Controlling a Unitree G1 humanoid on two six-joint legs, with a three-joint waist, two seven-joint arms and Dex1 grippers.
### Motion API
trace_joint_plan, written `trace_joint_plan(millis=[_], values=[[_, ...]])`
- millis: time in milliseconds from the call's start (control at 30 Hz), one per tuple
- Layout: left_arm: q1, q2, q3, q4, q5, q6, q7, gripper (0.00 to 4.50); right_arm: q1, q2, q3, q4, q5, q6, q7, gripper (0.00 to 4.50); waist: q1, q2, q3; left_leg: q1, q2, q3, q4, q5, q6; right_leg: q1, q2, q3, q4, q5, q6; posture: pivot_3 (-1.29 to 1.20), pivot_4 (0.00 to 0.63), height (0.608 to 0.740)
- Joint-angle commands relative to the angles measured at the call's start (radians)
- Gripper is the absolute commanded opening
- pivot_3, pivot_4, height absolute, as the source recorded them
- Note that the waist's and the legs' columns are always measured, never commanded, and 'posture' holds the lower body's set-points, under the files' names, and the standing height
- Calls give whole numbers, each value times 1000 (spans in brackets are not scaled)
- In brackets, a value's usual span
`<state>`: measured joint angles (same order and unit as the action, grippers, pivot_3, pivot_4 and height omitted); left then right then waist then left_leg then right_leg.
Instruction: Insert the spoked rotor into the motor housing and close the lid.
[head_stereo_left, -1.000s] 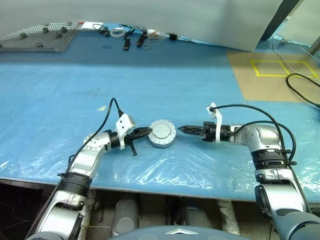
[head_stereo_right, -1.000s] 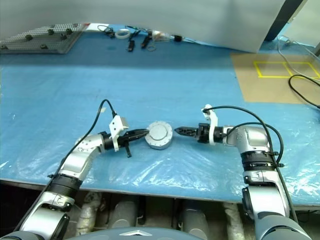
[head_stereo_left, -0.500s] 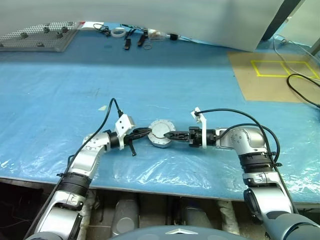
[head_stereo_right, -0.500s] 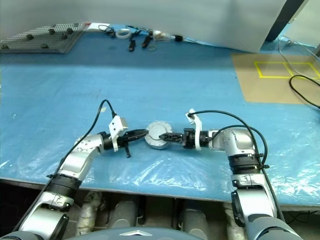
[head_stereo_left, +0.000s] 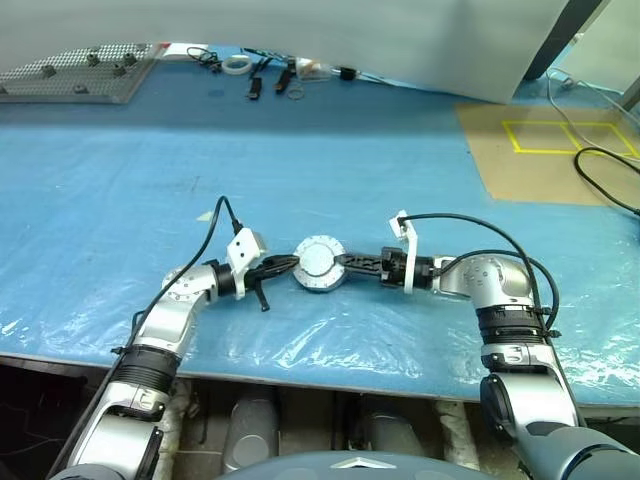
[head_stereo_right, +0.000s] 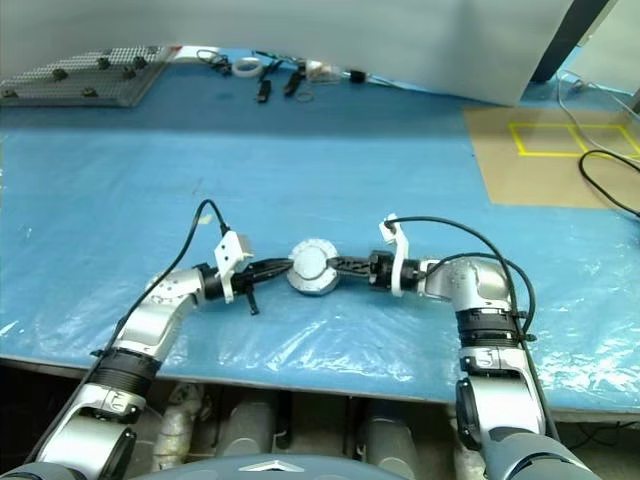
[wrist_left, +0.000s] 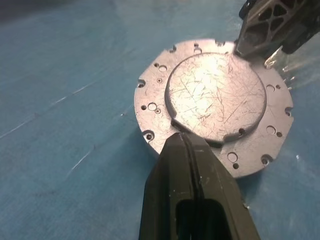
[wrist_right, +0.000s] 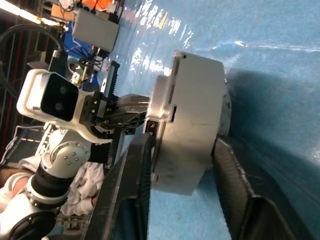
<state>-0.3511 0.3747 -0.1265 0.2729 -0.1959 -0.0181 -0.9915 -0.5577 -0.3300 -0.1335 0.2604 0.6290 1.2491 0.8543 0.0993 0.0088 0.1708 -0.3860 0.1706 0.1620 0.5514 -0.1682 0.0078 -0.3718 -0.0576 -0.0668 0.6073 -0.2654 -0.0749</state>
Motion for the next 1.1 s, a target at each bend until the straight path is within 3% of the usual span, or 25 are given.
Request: trace_joint_plan(millis=[33,433,600,767,900,1100], values=[[-1,-7,-22,5,9,-2,-7,0,13,15,7,-77,63,7,26,1142,0,0,0,0,0,0,0,0,0,0,0,0,0,0,0,0,150,740],[-1,0,18,-46,-43,25,-21,0,14,46,0,-42,40,-28,-8,1142,-2,0,0,0,0,0,0,0,0,0,0,0,0,0,0,0,150,740],[37,29,85,-286,-161,151,2,0,5,58,-1,-8,23,-24,-39,1142,-9,0,0,-3,0,0,0,0,0,-5,0,0,1,0,0,0,150,740],[49,27,181,-484,-307,343,104,0,-12,75,-47,41,50,-27,-66,1142,-3,0,0,-25,1,0,9,2,3,-27,0,0,15,2,3,0,150,740],[73,58,273,-520,-409,469,156,0,-31,94,-109,58,112,12,-86,1142,-1,0,0,-29,1,-2,13,2,3,-29,0,-2,16,0,-1,0,150,740],[97,111,399,-497,-523,589,215,0,-12,104,-95,34,113,10,-99,1142,-8,2,0,-26,2,-1,13,2,3,-29,1,0,18,0,-1,0,150,740]])
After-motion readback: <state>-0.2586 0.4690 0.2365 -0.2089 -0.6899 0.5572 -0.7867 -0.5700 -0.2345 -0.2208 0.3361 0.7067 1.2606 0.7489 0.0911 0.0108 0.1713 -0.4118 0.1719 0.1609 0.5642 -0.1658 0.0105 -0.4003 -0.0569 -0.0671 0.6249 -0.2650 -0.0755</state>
